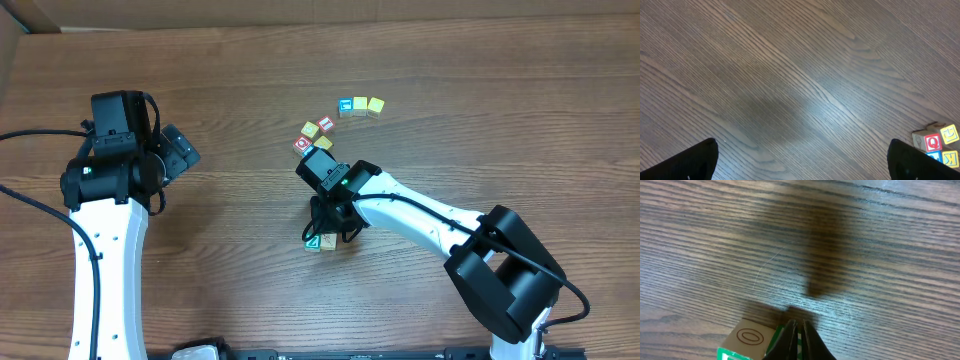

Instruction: Flip 4 blocks

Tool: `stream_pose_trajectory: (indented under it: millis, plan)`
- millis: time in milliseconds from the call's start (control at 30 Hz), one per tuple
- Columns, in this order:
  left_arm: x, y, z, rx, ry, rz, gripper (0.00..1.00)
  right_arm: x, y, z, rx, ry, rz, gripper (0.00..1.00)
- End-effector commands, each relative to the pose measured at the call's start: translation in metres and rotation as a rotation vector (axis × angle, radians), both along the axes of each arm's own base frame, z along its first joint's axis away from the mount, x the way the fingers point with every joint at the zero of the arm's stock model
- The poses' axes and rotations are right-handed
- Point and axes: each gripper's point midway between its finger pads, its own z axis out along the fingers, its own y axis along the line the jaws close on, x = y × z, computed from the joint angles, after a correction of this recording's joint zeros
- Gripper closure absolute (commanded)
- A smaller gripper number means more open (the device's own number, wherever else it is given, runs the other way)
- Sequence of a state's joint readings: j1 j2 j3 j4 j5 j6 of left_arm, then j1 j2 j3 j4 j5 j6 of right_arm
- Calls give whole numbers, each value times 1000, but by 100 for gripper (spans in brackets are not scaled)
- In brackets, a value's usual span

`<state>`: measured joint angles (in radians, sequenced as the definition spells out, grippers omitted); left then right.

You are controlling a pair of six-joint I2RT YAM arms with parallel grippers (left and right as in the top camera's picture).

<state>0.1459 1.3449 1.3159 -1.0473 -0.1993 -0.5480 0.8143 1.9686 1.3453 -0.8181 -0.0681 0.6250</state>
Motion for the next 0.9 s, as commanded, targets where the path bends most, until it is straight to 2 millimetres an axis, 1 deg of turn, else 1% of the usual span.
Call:
stream_pose_trajectory:
  millis: [0, 567, 733, 867]
  plan:
    - [2, 4, 3, 9, -6, 14, 0, -3, 3, 2, 13, 7, 4, 93]
    - [2, 4, 3, 9, -5, 14, 0, -7, -1, 1, -4, 26, 4, 93]
    - [2, 4, 3, 9, -6, 14, 0, -2, 4, 2, 18, 4, 12, 93]
    - [2, 4, 3, 9, -6, 14, 0, -8, 5, 2, 25, 30, 16, 93]
